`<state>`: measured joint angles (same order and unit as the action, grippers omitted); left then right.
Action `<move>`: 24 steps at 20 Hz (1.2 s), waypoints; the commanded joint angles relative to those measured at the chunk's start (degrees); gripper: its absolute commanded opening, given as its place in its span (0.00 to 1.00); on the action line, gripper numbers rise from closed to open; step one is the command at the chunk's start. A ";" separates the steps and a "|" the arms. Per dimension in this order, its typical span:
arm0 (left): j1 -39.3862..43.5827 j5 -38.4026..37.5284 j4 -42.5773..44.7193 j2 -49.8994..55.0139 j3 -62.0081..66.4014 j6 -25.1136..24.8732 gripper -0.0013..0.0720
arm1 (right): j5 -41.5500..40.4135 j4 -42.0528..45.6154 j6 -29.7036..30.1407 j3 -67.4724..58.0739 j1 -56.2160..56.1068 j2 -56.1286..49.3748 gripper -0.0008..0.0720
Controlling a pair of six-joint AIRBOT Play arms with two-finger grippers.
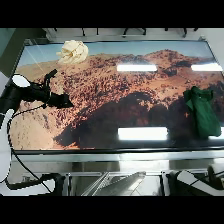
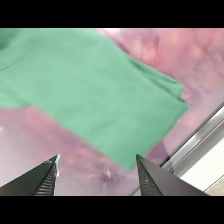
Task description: Fold the shirts.
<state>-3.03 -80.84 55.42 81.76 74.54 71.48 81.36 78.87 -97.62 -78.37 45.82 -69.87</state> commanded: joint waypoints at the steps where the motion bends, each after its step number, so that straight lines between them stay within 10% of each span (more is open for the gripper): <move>1: -0.04 -0.61 0.15 -0.09 0.02 -0.13 0.03 | 1.46 -2.58 0.09 -0.31 -5.03 10.10 0.75; 6: 0.13 -1.11 0.48 -3.78 -0.02 -0.07 0.03 | -4.68 -12.96 -2.12 8.07 -32.70 16.00 0.58; 9: -0.07 -0.42 0.87 -10.14 -4.20 -0.04 0.03 | -20.68 -13.33 -3.04 17.53 -56.39 14.49 0.05; 24: -1.79 1.40 3.08 -26.86 -18.67 2.49 0.03 | -27.36 -14.64 -2.69 18.49 -69.83 7.65 0.05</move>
<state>-5.06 -79.50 57.98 55.40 56.18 73.93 54.13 64.31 -100.29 -59.94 -23.75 -62.02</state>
